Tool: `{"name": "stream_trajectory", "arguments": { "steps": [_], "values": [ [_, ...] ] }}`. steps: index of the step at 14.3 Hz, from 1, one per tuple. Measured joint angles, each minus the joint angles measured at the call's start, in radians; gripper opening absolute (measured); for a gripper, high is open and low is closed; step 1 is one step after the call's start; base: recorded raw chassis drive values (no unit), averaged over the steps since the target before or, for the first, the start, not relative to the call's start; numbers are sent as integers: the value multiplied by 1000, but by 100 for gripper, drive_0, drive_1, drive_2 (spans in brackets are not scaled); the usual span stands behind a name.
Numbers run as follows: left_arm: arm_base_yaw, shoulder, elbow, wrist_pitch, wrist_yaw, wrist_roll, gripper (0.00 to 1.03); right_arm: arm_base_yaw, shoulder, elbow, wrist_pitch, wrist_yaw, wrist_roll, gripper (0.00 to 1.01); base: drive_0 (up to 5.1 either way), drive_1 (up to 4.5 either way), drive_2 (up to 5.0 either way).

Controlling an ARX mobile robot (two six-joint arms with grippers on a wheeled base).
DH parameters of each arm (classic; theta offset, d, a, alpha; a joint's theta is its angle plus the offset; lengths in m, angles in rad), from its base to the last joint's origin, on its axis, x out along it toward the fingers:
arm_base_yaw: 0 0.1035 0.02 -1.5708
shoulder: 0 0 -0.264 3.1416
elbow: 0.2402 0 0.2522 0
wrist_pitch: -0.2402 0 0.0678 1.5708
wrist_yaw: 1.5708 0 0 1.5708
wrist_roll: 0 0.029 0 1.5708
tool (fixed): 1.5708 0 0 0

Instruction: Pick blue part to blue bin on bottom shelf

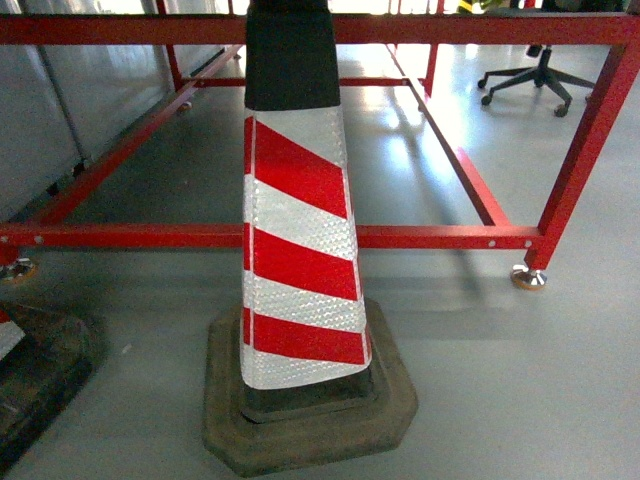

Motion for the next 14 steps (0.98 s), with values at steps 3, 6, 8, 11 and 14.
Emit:
{"name": "stream_trajectory", "arguments": {
  "steps": [3,6,8,11,14],
  "values": [
    [0,0,0,2,2,1,98,0,0,0,2,0,0,98,0,0,0],
    [0,0,0,3,-1,3,98,0,0,0,2,0,0,98,0,0,0],
    [0,0,0,3,0,3,98,0,0,0,3,1,0,98,0,0,0],
    [0,0,0,3,1,3,98,0,0,0,1,-1,-1,98,0,0,0],
    [0,0,0,3,0,3,98,0,0,0,2,-1,-1,98,0,0,0]
  ]
}}
